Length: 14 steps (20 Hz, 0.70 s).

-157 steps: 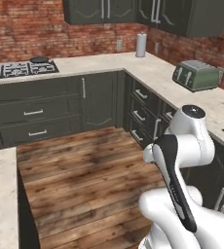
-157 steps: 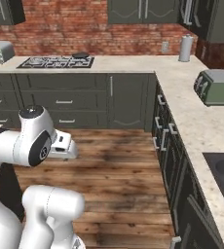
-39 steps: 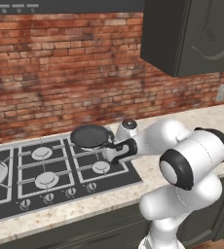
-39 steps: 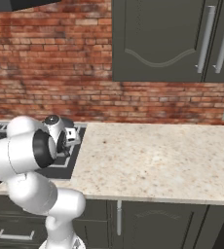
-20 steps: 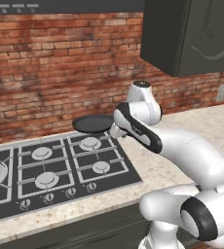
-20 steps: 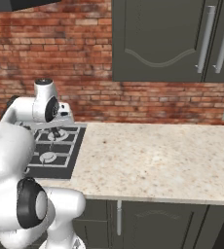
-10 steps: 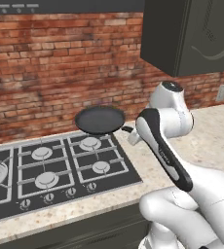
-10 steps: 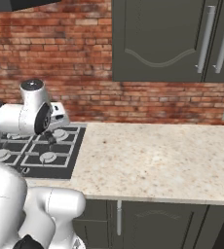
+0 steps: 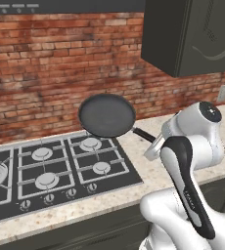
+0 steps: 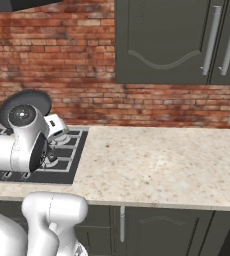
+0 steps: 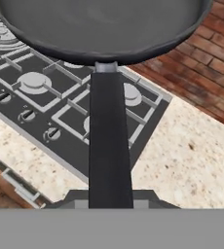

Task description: Move the pot and pan from the stove into the sink.

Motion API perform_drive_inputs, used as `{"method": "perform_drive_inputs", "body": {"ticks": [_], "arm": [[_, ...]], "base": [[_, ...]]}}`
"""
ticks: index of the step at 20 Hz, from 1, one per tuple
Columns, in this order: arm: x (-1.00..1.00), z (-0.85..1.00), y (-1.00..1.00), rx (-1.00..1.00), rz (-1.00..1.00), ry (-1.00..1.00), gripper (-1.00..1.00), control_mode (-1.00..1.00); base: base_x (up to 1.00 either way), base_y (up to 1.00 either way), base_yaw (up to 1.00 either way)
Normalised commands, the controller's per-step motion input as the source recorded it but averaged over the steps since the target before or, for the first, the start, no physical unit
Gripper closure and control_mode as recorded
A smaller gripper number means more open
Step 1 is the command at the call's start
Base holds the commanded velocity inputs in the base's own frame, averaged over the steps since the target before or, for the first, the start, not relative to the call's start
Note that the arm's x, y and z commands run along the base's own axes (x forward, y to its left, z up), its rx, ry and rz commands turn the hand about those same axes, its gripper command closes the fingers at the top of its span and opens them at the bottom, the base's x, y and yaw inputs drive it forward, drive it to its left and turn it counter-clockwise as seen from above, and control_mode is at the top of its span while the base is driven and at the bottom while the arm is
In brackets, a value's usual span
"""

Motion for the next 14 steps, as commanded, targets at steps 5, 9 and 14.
{"method": "perform_drive_inputs", "body": {"ticks": [5,9,14], "arm": [[0.0,0.0,0.0,0.0,0.0,0.0,1.0,-1.0],[-0.15,-0.03,0.0,0.0,0.0,0.0,1.0,1.0],[0.0,0.0,0.0,0.0,0.0,0.0,1.0,1.0]], "base": [[0.0,0.0,0.0],[-0.16,-0.02,0.0],[-0.71,-0.1,0.0]]}}
